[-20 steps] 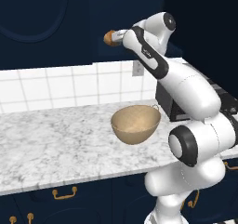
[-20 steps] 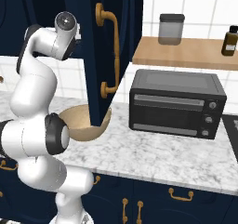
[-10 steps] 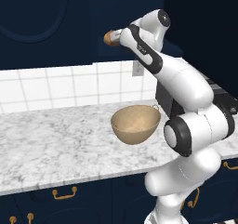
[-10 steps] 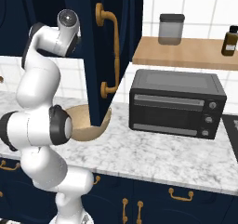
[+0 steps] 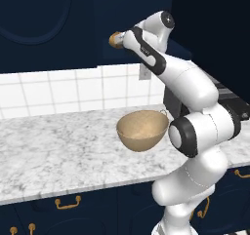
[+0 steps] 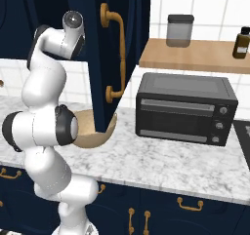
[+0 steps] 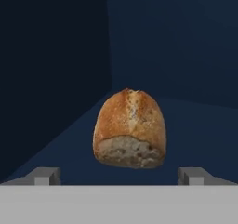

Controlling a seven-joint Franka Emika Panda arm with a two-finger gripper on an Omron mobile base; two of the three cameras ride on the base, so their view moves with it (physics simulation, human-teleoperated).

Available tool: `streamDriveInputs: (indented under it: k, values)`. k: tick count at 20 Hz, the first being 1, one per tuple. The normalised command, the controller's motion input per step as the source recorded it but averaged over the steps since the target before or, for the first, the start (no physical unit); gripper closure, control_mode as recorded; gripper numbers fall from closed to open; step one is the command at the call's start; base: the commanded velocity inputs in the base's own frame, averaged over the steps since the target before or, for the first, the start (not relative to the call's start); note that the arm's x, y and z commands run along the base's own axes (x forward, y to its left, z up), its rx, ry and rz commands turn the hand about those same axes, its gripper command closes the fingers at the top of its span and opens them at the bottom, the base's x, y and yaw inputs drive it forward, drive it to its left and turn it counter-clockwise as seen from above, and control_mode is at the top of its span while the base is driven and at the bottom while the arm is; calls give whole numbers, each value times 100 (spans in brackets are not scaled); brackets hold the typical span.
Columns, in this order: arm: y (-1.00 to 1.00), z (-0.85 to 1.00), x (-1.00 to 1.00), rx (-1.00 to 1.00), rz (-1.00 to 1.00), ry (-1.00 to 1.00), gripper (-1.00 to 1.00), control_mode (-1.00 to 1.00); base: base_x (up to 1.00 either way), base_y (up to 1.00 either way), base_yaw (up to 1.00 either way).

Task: Open the cabinet, pick up the bread from the cabinet and place it in the basket. Then move the basket to the dining counter.

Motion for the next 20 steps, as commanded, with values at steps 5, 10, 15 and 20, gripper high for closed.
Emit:
streamDriveInputs:
  k: [5,10,15,20]
  values:
    - [0,-4,47,-2,1,2,-100,-100,0,0,0]
    - [11,-4,47,0,1,2,-100,-100,0,0,0]
    - [23,-10,43,0,3,1,-100,-100,0,0,0]
    - [25,-19,38,0,3,2,-100,-100,0,0,0]
